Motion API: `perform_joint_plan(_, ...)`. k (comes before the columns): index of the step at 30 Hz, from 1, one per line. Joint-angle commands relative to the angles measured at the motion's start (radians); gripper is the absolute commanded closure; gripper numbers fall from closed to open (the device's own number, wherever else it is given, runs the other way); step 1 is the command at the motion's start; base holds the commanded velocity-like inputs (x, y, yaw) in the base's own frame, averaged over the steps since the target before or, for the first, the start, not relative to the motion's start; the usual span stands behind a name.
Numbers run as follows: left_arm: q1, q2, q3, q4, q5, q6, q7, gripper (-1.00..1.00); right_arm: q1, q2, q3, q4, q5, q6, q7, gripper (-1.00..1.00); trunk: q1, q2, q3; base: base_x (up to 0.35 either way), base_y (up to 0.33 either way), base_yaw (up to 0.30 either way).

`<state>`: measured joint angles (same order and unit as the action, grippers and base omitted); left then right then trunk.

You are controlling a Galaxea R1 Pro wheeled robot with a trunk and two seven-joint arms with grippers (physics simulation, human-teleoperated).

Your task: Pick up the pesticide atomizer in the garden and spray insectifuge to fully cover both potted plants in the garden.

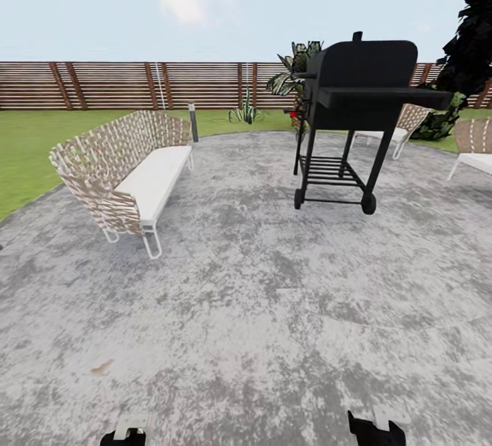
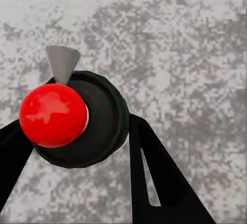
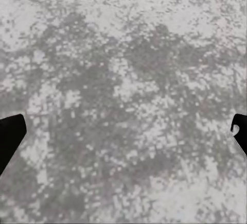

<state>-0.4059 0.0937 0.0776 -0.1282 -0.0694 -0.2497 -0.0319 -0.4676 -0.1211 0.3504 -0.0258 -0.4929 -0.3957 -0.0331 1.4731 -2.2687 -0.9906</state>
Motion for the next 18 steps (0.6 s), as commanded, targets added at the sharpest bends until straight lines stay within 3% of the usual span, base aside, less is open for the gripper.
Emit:
perform_joint_plan(1,-0.001,0.000,0.008,0.001,-0.007,-0.003,-0.003,1.00,0.000,0.000,0.009,0.000,-0.006,-0.002,-0.004,-1.00,0.000,0.000,-0.001,0.336,0.000,0.000)
perform_joint_plan(18,-0.001,0.000,0.008,0.001,-0.007,-0.003,-0.003,1.00,0.000,0.000,0.009,0.000,-0.006,-0.002,-0.003,-1.00,0.000,0.000,-0.001,0.336,0.000,0.000)
